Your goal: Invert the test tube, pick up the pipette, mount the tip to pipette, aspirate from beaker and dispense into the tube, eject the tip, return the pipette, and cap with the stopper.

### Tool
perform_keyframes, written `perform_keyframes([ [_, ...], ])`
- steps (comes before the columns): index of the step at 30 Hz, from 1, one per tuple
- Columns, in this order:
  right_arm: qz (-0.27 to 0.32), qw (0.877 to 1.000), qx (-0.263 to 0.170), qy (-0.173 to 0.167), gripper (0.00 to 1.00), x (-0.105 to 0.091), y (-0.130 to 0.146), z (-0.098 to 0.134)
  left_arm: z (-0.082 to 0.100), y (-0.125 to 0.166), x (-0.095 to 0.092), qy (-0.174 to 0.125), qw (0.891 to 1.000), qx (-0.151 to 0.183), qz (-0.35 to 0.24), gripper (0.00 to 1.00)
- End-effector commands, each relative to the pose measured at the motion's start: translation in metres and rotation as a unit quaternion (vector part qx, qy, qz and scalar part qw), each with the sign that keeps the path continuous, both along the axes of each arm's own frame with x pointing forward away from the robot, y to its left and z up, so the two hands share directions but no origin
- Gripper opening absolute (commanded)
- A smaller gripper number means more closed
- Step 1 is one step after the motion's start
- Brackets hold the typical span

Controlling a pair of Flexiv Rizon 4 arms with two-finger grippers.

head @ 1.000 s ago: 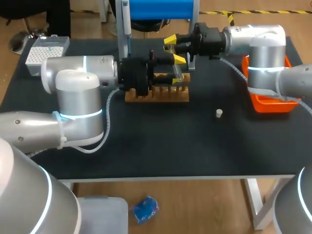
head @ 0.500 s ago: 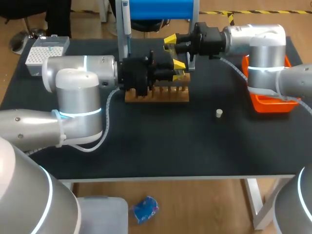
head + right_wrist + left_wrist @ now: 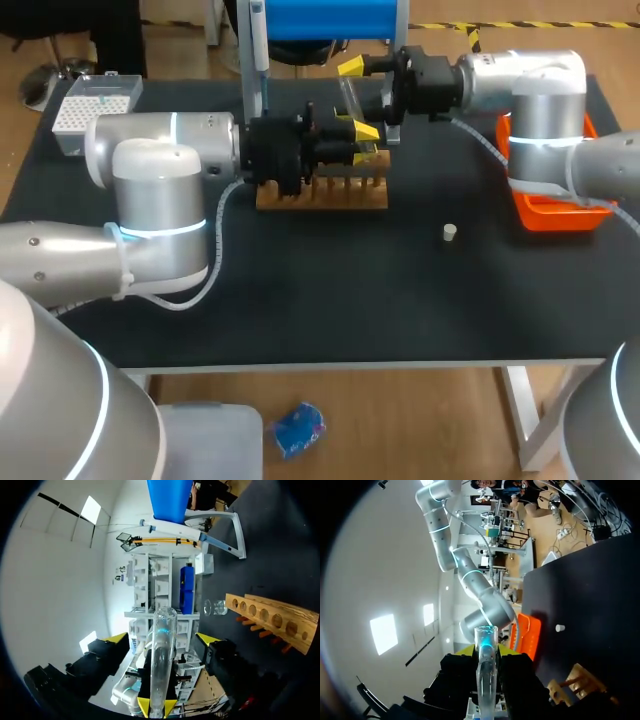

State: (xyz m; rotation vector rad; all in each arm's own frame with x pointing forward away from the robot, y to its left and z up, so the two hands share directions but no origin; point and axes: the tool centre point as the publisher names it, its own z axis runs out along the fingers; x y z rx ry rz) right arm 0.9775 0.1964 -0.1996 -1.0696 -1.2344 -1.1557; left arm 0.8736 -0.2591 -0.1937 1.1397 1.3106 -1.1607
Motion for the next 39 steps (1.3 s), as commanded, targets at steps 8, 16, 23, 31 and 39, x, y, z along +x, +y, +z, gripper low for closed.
perform_keyframes([
  [8, 0.006, 0.992, 0.031, -0.123, 1.0, 0.002, -0.046, 0.012, -0.001, 0.0, 0.0, -0.001, 1.0, -0.001, 0.0, 0.0],
  [16, 0.009, 0.93, -0.092, -0.357, 1.0, -0.003, -0.074, 0.008, -0.001, 0.0, 0.0, -0.001, 1.0, -0.001, 0.0, 0.0],
  [23, 0.009, 0.93, -0.092, -0.357, 1.0, -0.003, -0.074, 0.008, -0.001, 0.0, 0.0, -0.001, 1.0, -0.001, 0.0, 0.0],
  [31, 0.009, 0.93, -0.092, -0.357, 1.0, -0.003, -0.074, 0.008, -0.001, 0.0, 0.0, -0.001, 1.0, -0.001, 0.0, 0.0],
  [39, 0.006, 0.813, -0.158, -0.56, 1.0, -0.008, -0.09, -0.023, -0.001, 0.0, 0.0, -0.001, 1.0, -0.001, 0.0, 0.0],
])
